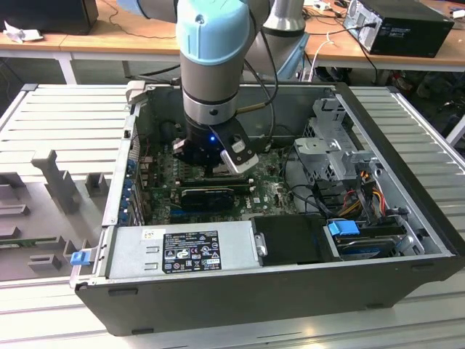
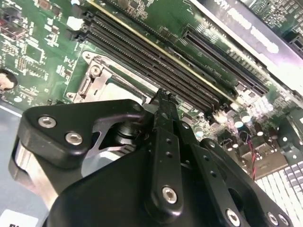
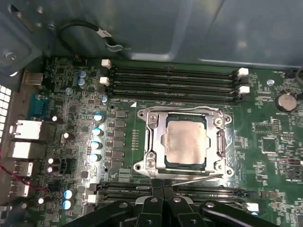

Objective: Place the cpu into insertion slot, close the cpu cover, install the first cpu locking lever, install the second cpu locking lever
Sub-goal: 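Install the second cpu locking lever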

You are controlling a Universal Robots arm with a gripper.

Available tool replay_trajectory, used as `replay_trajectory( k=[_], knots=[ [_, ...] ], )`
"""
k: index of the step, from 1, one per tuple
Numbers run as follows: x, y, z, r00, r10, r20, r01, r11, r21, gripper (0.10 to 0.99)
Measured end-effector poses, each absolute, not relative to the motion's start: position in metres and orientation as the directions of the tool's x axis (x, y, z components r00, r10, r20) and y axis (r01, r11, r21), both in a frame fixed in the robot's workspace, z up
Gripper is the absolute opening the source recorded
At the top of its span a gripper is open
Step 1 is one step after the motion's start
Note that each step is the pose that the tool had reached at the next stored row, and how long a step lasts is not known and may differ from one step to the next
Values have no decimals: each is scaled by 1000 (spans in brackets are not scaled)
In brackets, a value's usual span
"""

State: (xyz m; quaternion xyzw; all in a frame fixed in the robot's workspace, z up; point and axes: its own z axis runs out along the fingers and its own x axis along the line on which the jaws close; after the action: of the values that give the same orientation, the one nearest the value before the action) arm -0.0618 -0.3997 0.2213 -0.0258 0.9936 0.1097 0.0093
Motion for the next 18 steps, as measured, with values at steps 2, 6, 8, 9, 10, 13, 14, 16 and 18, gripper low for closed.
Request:
replay_trajectory(
  k=[2, 6, 8, 9, 10, 13, 14, 16, 18],
  knots=[
    [-63, -400, 216, -998, -50, -24, -54, 975, 218, 106],
    [-77, -401, 208, -998, -54, -25, -59, 969, 238, 106],
    [-78, -403, 206, -998, -54, -26, -59, 964, 258, 106],
    [-78, -405, 205, -998, -54, -27, -59, 962, 268, 106],
    [-78, -406, 205, -998, -53, -27, -59, 959, 277, 106],
    [-79, -407, 200, -998, -53, -28, -59, 955, 290, 106],
    [-79, -407, 199, -998, -53, -28, -59, 955, 291, 106],
    [-79, -407, 197, -998, -53, -29, -59, 953, 299, 106],
    [-79, -406, 195, -998, -53, -29, -59, 951, 304, 106]
  ],
)
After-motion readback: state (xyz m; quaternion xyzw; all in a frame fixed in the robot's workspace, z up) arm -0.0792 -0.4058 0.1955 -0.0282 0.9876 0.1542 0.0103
